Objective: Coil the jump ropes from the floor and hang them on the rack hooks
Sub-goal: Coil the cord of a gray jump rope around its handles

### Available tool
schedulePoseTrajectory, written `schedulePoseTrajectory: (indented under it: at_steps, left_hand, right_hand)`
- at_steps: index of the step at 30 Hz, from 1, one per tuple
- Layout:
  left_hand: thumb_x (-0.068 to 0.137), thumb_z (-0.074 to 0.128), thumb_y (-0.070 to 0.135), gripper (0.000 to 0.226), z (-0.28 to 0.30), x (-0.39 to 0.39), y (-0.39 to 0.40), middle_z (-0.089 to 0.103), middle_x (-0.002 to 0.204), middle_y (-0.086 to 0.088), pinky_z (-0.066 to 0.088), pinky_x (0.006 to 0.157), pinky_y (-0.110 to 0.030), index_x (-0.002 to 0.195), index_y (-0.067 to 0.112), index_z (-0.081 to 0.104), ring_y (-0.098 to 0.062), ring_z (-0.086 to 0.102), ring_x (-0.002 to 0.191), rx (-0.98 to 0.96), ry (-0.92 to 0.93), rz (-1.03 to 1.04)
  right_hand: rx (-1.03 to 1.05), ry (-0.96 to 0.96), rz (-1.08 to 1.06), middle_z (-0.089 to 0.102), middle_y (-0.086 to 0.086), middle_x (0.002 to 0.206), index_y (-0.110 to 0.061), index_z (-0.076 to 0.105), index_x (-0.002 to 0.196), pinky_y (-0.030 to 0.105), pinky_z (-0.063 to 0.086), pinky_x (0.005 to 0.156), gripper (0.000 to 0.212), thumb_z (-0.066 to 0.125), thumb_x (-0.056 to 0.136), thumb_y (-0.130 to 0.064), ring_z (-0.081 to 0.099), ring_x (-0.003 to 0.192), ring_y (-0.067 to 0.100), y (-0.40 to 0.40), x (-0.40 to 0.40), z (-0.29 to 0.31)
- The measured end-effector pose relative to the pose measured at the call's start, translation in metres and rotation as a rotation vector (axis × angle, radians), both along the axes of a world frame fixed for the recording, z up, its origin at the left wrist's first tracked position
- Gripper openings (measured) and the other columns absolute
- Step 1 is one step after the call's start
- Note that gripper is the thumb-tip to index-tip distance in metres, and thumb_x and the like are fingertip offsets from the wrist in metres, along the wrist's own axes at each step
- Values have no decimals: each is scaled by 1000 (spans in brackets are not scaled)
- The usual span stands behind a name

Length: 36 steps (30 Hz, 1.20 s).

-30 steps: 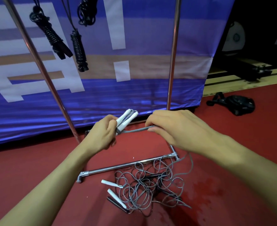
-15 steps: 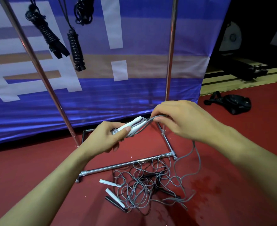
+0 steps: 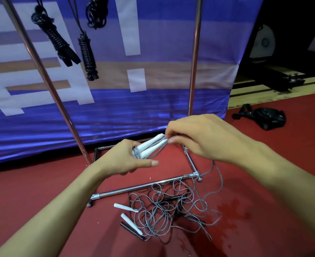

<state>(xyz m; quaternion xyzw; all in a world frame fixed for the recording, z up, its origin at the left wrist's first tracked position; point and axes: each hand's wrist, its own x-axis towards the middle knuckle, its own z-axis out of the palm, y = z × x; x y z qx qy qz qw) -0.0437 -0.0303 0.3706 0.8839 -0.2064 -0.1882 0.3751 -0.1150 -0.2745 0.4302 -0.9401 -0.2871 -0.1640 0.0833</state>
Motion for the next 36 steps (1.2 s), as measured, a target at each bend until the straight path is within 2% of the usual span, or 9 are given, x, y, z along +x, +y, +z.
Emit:
schedulePoseTrajectory:
  at_steps: [3, 9, 14, 20, 22, 25, 30, 34, 36]
  left_hand:
    - [89, 81, 36, 25, 0, -7, -6, 62, 54, 2, 37, 44, -24, 81, 16, 69, -15, 46, 42, 14, -21, -160]
    - [100, 69, 36, 27, 15, -33, -19, 71, 66, 0, 40, 51, -25, 82, 16, 74, -11, 51, 50, 70, -52, -503]
    - [101, 61, 40, 38, 23, -33, -16, 75, 72, -6, 41, 48, -21, 98, 4, 73, -10, 51, 47, -98, -24, -451]
    - [101, 64, 38, 26, 20, -27, -7, 53, 68, 9, 38, 60, -27, 93, 15, 73, -8, 45, 62, -42, 2, -510]
    - [100, 64, 41, 27, 19, -27, -5, 51, 70, 9, 36, 62, -30, 94, 17, 74, -8, 43, 64, -35, 19, -512]
    - [101, 65, 38, 24, 20, -24, 0, 65, 75, -3, 46, 62, -38, 91, 17, 72, -15, 54, 65, -114, -34, -478]
    - [97, 63, 48, 29, 21, -24, 3, 70, 77, -7, 49, 61, -32, 88, 20, 65, -16, 59, 61, -302, -111, -376]
    - [98, 62, 40, 29, 24, -26, 1, 70, 79, -12, 45, 60, -24, 123, 26, 56, -20, 57, 62, -499, -58, -272]
    - [98, 58, 39, 48, 26, -25, 3, 70, 80, -12, 42, 59, -29, 144, 39, 46, -22, 56, 64, -561, -47, -217]
  right_hand:
    - [-3, -77, -1, 65, -14, 95, -34, 58, 109, 42, 53, 69, 18, 46, 101, -45, 62, 90, 13, 4, 1, 8]
    - [52, -22, -65, 57, -13, 93, -34, 61, 101, 38, 49, 66, 24, 46, 98, -53, 58, 86, 8, -22, 32, -11]
    - [197, 298, 64, 53, -9, 81, -25, 57, 84, 19, 38, 77, 26, 46, 108, -27, 51, 77, 0, -30, 54, -60]
    - [535, 643, -36, 57, -13, 71, -25, 59, 71, 34, 41, 78, 49, 41, 105, -56, 49, 71, 5, -30, 52, -69]
    - [577, 647, 6, 57, -4, 76, -23, 64, 78, 39, 43, 79, 45, 47, 102, -58, 50, 75, 11, -29, 51, -65]
    - [722, 702, 104, 52, 7, 83, -18, 66, 101, 25, 40, 75, 27, 63, 99, -45, 45, 78, 16, -36, 47, -63]
    - [724, 546, 95, 62, -2, 89, -9, 65, 99, 19, 44, 76, 11, 63, 101, -19, 54, 81, 3, -38, 45, -67]
    - [615, 383, 74, 67, 0, 84, -23, 68, 96, 32, 47, 71, 41, 46, 102, -57, 54, 78, 3, -19, 41, -70]
    - [605, 417, 76, 72, -15, 94, -28, 70, 101, 24, 50, 84, 35, 42, 106, -48, 62, 91, -7, -13, 37, -69]
